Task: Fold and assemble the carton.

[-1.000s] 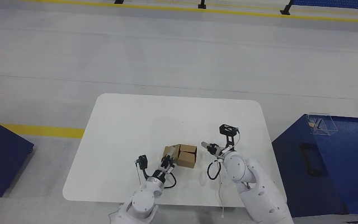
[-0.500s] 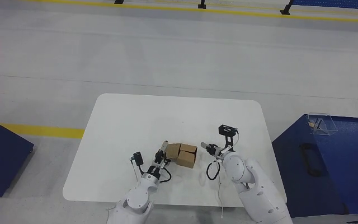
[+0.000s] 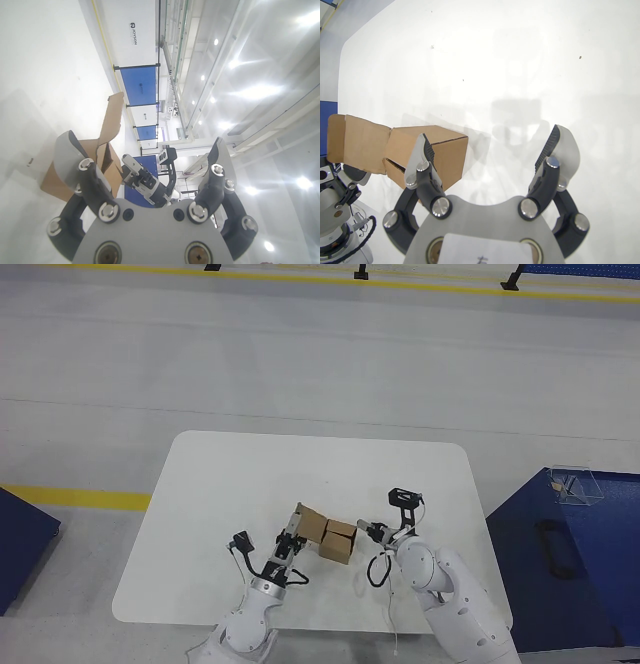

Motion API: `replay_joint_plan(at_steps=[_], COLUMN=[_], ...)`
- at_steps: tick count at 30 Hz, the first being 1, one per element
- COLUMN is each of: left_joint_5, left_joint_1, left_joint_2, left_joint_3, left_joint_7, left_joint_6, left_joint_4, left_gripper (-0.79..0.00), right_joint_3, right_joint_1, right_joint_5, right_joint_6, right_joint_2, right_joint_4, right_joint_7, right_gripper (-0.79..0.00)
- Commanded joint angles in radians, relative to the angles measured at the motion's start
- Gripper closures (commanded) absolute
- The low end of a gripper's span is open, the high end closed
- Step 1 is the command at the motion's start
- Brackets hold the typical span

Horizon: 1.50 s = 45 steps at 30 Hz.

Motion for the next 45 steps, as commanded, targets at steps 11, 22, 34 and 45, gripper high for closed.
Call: replay_joint_plan(at_steps=[11, 22, 34, 45], left_joint_5=[0.102, 0.211, 0.213, 0.213], left_joint_1=[0.001, -0.006, 0.159, -0.163], left_joint_2=[0.006, 0.006, 0.037, -0.024], left_joint_3=[0.013, 0.048, -0.073, 0.070], left_joint_7=[-0.091, -0.125, -0.097, -0.008], left_joint_6=[0.069, 0.157, 0.136, 0.343], left_joint_4=[-0.101, -0.146, -0.373, 0.040], left_gripper=[-0.785, -0.785, -0.785, -0.785], right_joint_3=[-0.009, 0.069, 0.095, 0.059], right_joint_1=[0.012, 0.008, -0.022, -0.015], right_joint_5=[-0.016, 0.001, -0.005, -0.020], right_joint_6=[0.009, 0.019, -0.036, -0.095], right_joint_2=[-0.006, 0.001, 0.011, 0.011], right_joint_4=[0.021, 0.029, 0.012, 0.018], right_joint_7=[0.000, -0.001, 0.077, 0.141], right_gripper=[-0.785, -0.785, -0.785, -0.785])
